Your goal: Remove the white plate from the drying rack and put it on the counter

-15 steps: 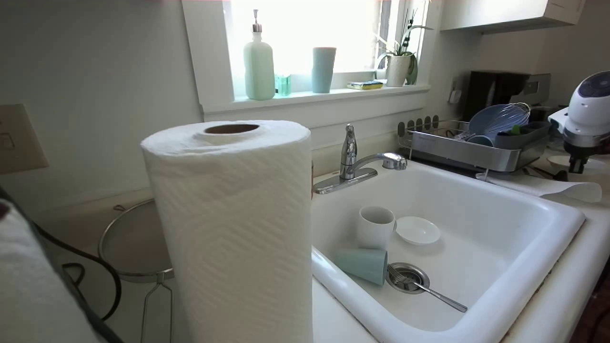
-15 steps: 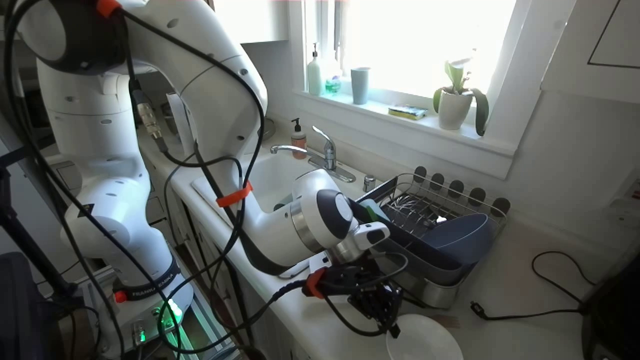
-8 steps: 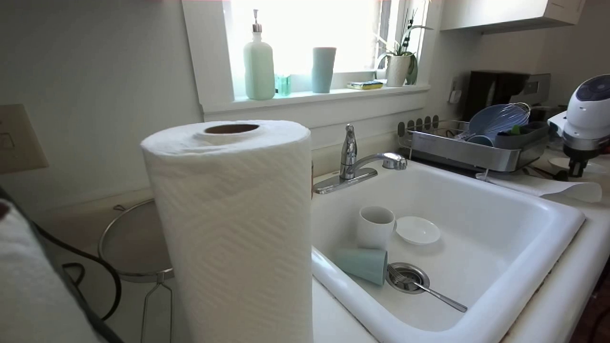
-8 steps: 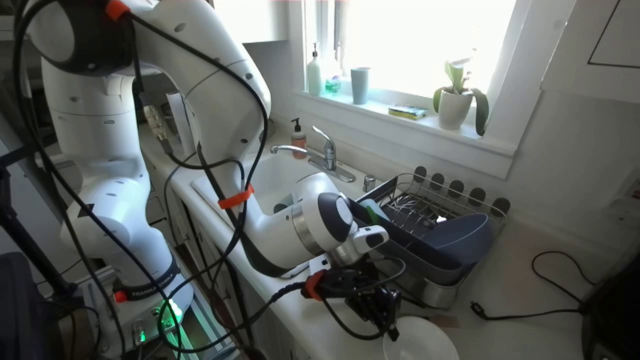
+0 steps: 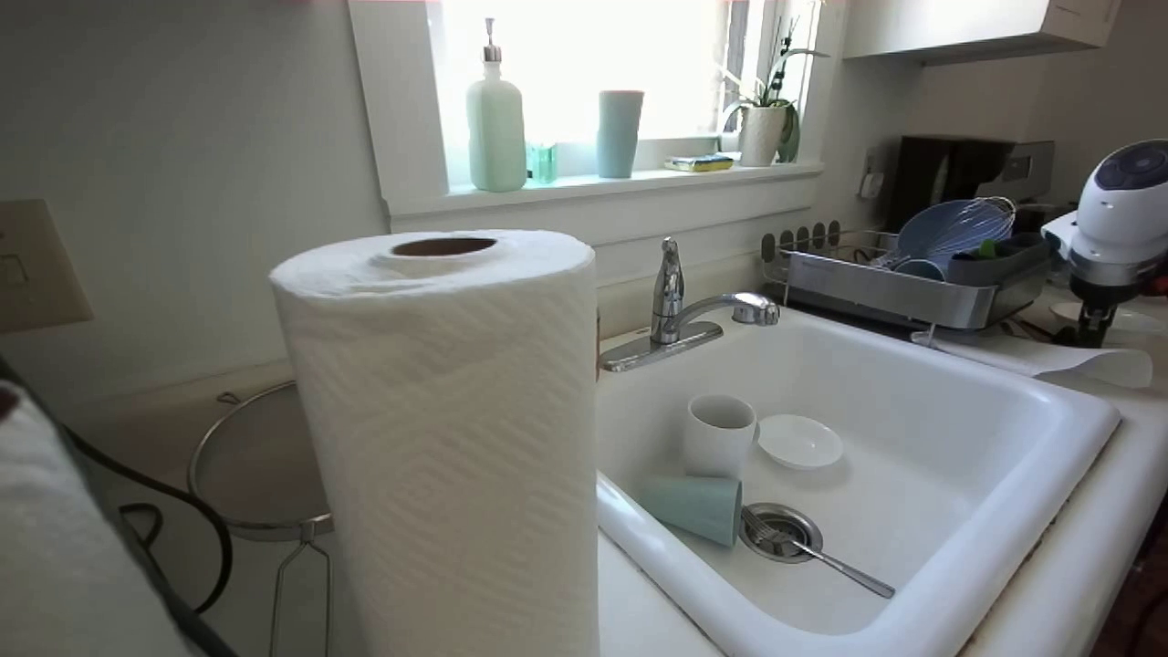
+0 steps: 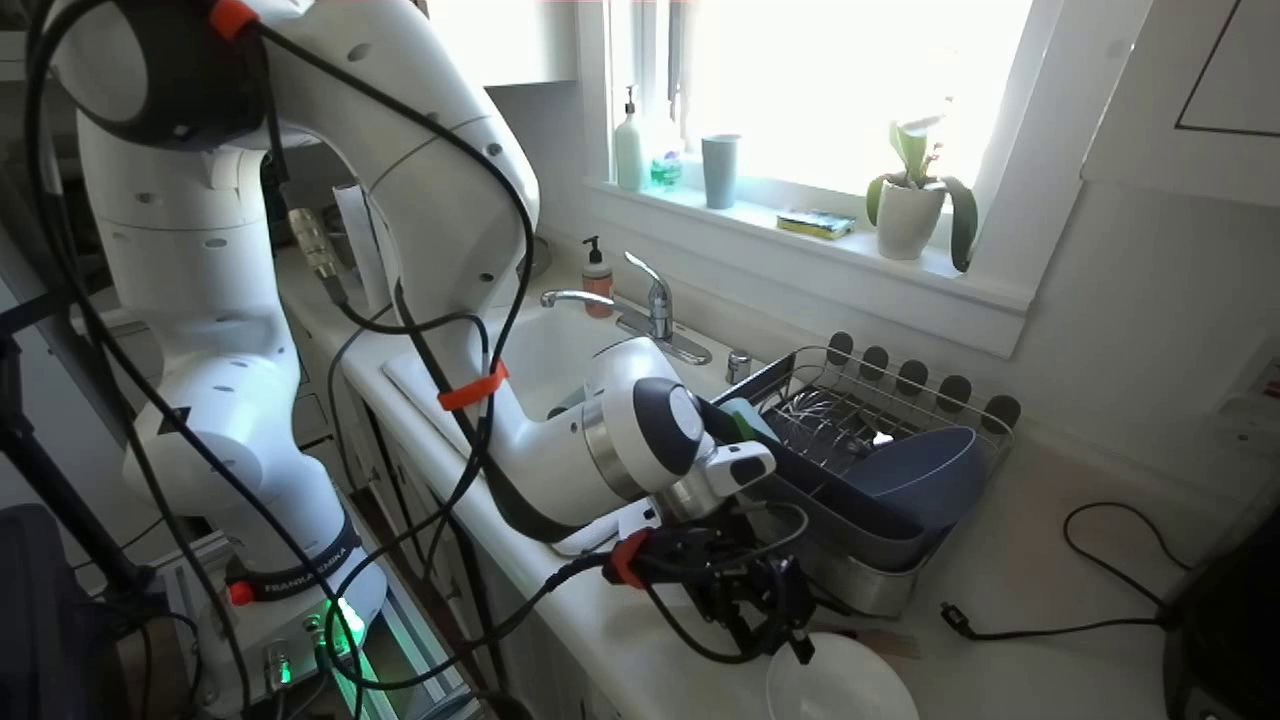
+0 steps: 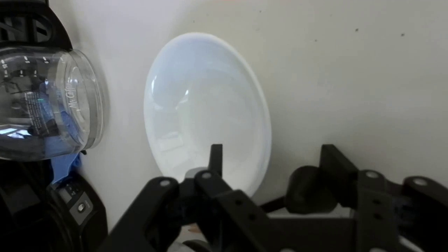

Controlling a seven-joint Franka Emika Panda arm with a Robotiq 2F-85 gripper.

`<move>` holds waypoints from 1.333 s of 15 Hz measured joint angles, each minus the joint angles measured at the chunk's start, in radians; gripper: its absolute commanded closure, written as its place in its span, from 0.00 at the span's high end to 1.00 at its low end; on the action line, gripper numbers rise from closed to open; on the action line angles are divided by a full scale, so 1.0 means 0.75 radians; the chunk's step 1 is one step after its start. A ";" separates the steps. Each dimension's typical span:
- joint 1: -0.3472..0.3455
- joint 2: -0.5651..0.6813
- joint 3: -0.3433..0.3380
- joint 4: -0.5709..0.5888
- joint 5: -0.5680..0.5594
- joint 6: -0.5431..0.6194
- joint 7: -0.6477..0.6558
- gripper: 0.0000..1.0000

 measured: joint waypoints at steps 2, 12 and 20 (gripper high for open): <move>0.025 -0.036 0.003 -0.031 0.092 -0.023 -0.063 1.00; 0.106 -0.596 0.330 -0.284 1.032 -0.706 -0.522 1.00; 0.230 -1.027 0.543 -0.160 1.722 -1.376 -0.652 1.00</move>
